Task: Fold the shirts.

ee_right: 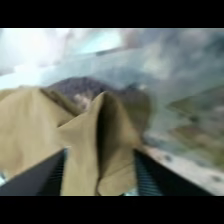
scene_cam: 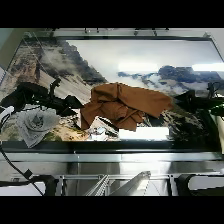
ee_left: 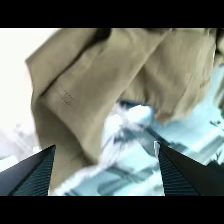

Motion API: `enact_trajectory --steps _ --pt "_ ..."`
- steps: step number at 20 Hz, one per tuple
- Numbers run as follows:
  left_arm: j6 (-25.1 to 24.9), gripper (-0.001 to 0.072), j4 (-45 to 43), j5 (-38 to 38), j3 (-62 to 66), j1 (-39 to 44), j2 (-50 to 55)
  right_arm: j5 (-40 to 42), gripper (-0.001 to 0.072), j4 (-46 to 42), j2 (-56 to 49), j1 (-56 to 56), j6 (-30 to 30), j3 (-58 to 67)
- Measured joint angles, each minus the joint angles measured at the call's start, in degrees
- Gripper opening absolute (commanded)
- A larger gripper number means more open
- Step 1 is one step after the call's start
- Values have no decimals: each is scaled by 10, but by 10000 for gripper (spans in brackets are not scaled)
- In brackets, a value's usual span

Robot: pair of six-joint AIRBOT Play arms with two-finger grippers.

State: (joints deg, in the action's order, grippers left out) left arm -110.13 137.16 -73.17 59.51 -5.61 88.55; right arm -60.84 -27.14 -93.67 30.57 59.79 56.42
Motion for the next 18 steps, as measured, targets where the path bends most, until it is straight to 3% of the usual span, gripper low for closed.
enact_trajectory --steps 4,9,11,18 --pt "20 708 -21 -18 -16 -19 0 4 495 -44 -1 10 30 3" --pt "34 693 -21 32 -67 -1 2 5 495 -76 -7 1 55 4" --pt "37 488 -11 43 -74 10 14 7 495 -82 -10 -10 60 4" --pt "18 471 35 15 -39 26 91 15 495 -89 -14 -39 63 4"
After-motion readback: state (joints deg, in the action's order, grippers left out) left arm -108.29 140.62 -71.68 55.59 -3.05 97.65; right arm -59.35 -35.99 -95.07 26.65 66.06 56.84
